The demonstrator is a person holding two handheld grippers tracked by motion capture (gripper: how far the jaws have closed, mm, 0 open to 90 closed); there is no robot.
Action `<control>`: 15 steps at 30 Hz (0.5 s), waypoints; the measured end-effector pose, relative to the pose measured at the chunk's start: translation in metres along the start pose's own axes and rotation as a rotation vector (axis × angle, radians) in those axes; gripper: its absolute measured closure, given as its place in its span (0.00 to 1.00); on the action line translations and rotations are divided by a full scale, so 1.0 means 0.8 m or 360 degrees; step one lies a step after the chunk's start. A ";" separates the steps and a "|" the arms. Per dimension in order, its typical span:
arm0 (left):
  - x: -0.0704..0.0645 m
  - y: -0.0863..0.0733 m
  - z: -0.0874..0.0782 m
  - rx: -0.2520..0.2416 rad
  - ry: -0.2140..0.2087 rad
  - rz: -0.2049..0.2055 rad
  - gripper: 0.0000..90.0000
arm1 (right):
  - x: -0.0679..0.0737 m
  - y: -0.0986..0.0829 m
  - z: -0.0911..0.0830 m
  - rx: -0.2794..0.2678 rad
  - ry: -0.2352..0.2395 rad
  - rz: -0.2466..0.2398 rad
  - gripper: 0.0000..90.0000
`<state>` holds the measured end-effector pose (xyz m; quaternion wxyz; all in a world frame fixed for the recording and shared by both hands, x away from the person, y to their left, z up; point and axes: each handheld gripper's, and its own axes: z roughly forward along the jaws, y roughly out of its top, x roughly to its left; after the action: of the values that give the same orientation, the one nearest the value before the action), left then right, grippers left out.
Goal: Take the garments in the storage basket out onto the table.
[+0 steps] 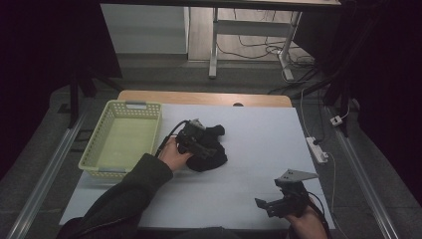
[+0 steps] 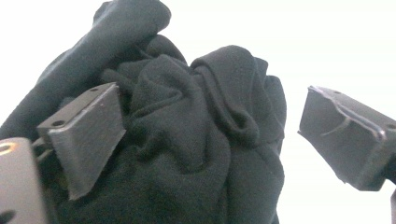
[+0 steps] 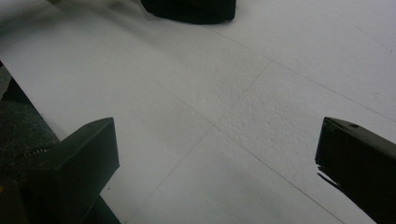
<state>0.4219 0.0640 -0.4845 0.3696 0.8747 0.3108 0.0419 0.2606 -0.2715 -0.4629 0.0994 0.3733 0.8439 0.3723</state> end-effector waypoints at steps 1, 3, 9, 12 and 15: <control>-0.001 0.000 -0.001 -0.0012 0.0001 -0.0006 0.07 | 0.000 0.000 0.000 -0.0001 0.0000 0.0000 0.00; 0.000 0.000 -0.004 -0.0026 -0.0003 -0.0008 0.04 | 0.000 0.000 0.000 -0.0002 -0.0001 -0.0001 0.00; 0.002 0.000 -0.012 -0.0057 -0.0025 -0.0018 0.01 | 0.000 0.000 0.000 -0.0008 0.0001 0.0000 0.00; 0.003 -0.001 -0.015 -0.0078 -0.0050 -0.0024 0.00 | 0.000 0.000 0.000 -0.0010 0.0004 0.0001 0.00; 0.004 -0.002 -0.019 -0.0084 -0.0060 -0.0002 0.00 | 0.000 0.000 -0.001 -0.0013 0.0004 0.0001 0.00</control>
<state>0.4189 0.0764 -0.4751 0.3985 0.8651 0.3029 0.0334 0.2602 -0.2720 -0.4628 0.0997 0.3727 0.8424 0.3762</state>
